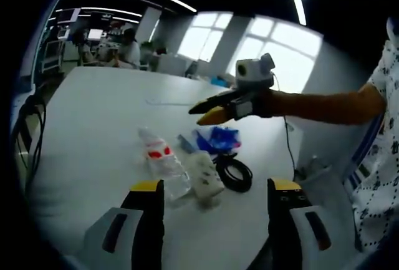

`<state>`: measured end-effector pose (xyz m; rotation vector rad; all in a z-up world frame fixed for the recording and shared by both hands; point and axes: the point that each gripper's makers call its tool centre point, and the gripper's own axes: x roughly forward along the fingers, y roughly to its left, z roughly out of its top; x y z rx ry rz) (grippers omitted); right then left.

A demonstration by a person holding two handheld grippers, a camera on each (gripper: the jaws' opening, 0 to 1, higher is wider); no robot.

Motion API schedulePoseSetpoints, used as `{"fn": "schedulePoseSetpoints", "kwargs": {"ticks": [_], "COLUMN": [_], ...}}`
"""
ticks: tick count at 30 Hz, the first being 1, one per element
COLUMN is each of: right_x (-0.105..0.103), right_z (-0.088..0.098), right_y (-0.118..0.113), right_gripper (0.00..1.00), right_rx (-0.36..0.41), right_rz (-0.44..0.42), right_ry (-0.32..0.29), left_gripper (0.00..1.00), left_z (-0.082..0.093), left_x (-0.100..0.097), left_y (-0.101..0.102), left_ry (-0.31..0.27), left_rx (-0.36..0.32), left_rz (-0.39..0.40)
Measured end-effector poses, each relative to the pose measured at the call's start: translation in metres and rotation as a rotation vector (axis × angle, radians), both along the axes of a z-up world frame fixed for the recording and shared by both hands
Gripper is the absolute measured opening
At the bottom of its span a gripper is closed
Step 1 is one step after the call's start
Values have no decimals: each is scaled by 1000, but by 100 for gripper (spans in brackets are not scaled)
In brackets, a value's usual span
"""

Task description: Arrange the tabletop items into an orderly group along one side of the table until the central work area is clear of visible clutter.

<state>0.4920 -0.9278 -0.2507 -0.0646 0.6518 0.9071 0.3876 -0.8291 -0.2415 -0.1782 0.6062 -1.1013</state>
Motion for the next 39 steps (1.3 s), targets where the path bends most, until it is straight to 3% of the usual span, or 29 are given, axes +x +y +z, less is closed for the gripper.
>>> {"fn": "schedulePoseSetpoints", "kwargs": {"ticks": [11,24,39], "right_x": [14,35,48], "right_z": [-8,-19,-35], "right_y": [9,11,8], "right_gripper": [37,34,32], "right_rx": [22,99,120], "right_rz": [-36,-159,-236], "right_ry": [64,161,236], "left_gripper": [64,63,63], "left_z": [-3,-8,-12], "left_x": [2,5,10], "left_y": [-1,1,0], "left_ry": [7,14,22], "left_rx": [-9,-15,-25], "left_rz": [7,16,23]}}
